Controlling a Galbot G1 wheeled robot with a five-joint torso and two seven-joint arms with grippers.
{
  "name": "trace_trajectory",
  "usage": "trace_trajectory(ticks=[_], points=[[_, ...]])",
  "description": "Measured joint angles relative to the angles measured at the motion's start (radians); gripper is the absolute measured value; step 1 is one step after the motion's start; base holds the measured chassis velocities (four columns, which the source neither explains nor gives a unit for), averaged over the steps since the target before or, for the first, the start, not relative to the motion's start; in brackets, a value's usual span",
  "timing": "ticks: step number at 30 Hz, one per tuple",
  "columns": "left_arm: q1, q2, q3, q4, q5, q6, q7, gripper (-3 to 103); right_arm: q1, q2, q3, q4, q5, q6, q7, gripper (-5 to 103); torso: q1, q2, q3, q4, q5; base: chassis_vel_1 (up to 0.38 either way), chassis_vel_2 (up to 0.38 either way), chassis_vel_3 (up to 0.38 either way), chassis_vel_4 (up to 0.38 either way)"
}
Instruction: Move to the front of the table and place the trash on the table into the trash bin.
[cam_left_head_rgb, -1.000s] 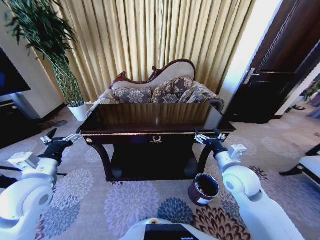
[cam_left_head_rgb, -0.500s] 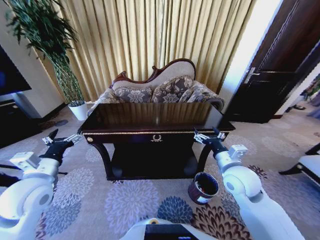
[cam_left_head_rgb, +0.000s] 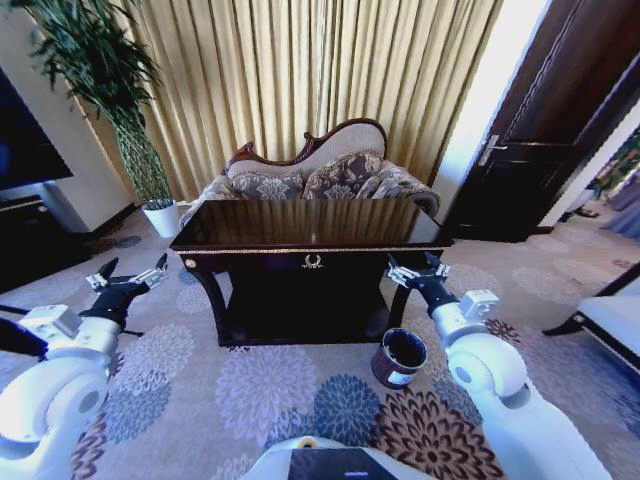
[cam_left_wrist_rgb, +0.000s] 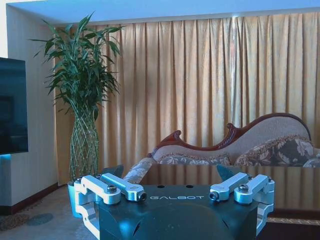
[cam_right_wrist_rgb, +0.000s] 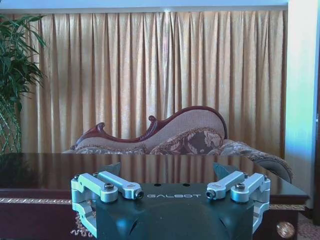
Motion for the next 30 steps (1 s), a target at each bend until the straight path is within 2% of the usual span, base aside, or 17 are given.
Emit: trace_trajectory(ticks=[30], points=[[0.012,-0.011,-0.004,-0.011,0.001,0.001,-0.001,100,-0.054,0.005,0.038,0.045,0.007,0.004,-0.002,100,0.0,0.0,0.0,-0.0002,0.0004,0.189,-0.189,-0.189,0.195]])
